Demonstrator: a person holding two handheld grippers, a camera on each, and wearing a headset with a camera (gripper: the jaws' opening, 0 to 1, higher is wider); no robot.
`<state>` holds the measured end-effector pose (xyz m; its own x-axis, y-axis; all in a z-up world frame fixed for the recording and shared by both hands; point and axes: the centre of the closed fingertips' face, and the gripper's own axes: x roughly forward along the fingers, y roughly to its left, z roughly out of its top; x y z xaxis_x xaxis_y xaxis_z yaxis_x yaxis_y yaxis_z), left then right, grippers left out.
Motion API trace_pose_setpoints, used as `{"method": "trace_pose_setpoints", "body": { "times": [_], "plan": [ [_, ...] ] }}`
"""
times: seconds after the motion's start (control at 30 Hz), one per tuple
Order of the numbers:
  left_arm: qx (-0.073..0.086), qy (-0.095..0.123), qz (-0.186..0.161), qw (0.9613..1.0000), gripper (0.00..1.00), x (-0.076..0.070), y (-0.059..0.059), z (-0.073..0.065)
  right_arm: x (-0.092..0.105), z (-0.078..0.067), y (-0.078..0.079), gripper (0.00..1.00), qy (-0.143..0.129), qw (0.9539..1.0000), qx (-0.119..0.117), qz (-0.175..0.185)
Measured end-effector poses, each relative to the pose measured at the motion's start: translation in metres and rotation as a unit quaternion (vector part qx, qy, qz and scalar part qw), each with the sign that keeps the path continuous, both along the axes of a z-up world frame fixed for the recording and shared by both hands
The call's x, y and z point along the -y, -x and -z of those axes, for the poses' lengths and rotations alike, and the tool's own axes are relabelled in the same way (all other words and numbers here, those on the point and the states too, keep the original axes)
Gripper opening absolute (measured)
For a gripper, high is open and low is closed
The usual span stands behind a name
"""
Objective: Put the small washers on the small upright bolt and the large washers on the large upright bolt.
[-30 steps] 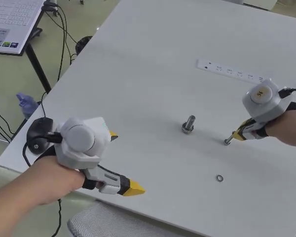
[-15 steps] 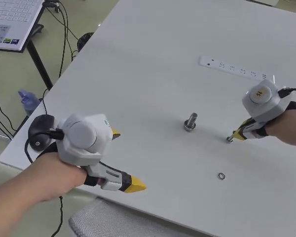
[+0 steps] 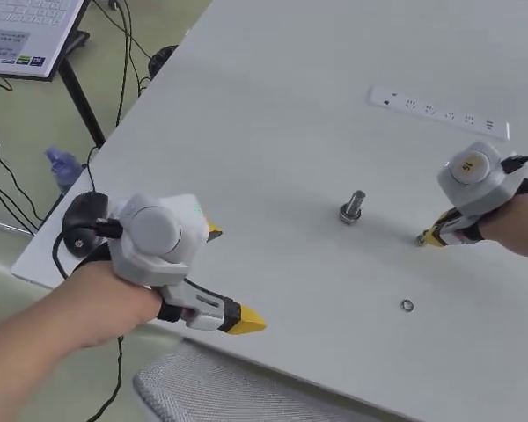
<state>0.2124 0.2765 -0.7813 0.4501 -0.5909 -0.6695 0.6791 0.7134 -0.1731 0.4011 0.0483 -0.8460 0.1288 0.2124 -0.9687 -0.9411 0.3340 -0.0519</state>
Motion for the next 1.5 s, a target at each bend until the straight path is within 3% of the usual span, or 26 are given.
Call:
{"method": "trace_pose_setpoints", "body": {
  "times": [0.23, 0.53, 1.27, 1.5],
  "plan": [
    [-0.008, -0.001, -0.003, 1.0, 0.87, -0.002, 0.003, 0.002, 0.001, 0.007, 0.001, 0.13, 0.004, 1.0, -0.003, -0.004],
    [-0.006, -0.003, -0.008, 0.9999, 0.87, -0.01, -0.001, -0.002, 0.0, 0.01, 0.001, 0.13, 0.006, 0.9999, -0.007, -0.007],
    [-0.012, -0.004, -0.001, 0.9999, 0.83, -0.006, 0.0, 0.002, 0.0, 0.011, 0.0, 0.14, 0.001, 0.9999, -0.008, -0.008],
    [-0.012, -0.004, 0.0, 0.9999, 0.82, -0.005, 0.002, 0.002, -0.003, 0.01, 0.001, 0.19, -0.002, 0.9999, -0.008, -0.013]
  ]
}}
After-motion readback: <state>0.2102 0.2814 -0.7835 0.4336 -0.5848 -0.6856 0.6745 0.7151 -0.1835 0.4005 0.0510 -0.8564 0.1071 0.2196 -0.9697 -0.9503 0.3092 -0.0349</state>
